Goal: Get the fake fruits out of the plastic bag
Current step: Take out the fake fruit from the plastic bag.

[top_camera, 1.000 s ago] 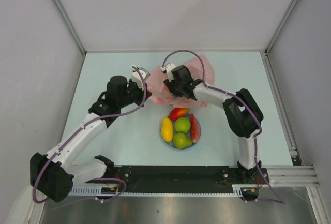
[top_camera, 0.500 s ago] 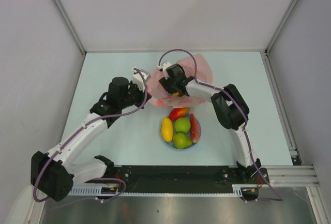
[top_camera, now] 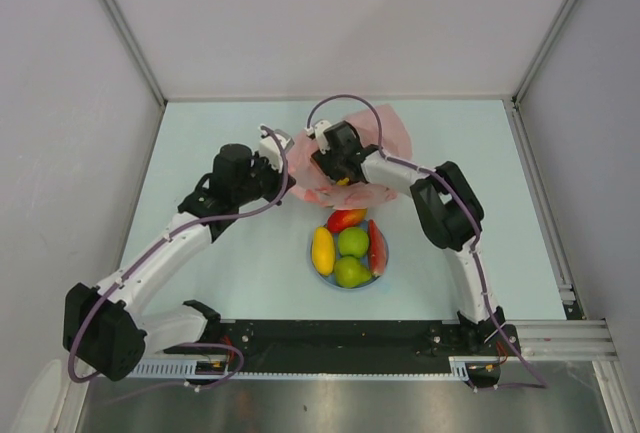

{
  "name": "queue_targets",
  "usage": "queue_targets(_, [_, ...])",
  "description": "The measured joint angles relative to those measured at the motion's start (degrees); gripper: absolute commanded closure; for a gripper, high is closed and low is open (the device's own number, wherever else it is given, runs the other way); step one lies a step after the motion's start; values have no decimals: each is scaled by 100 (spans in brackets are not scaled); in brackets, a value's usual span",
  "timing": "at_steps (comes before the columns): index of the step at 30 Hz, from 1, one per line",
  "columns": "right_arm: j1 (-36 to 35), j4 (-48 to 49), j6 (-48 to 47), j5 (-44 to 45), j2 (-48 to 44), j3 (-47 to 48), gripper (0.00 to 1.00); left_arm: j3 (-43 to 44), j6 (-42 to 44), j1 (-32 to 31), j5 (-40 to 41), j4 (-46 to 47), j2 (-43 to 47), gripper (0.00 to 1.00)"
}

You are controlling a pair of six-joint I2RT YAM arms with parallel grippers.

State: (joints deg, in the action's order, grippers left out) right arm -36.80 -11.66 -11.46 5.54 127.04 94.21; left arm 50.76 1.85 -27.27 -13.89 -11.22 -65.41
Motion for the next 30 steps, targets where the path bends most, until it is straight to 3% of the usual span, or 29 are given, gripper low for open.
queue_targets(7, [22, -542, -221, -977, -1113, -149, 71, 455, -103, 0, 2, 190, -470, 100])
queue_targets(16, [-33, -1307, -691, -1534, -3086, -911, 77, 531, -251, -68, 52, 446, -592, 100])
queue_targets(19, [-52, -1746, -874, -1875, -3508, -1300, 91, 531, -247, -162, 146, 518, -592, 100])
queue_targets(21, [-81, -2061, -892, -2096, -3692, -1416, 93, 531, -236, -260, 236, 566, -592, 100])
queue_targets(24, [-173, -2293, -564, -2323, -3836, -1438, 92, 531, -133, -468, 398, 623, -588, 100])
queue_targets(30, [-452, -2413, 817, -2378, -3908, -1593, 100, 531, -192, -748, 931, 599, -581, 100])
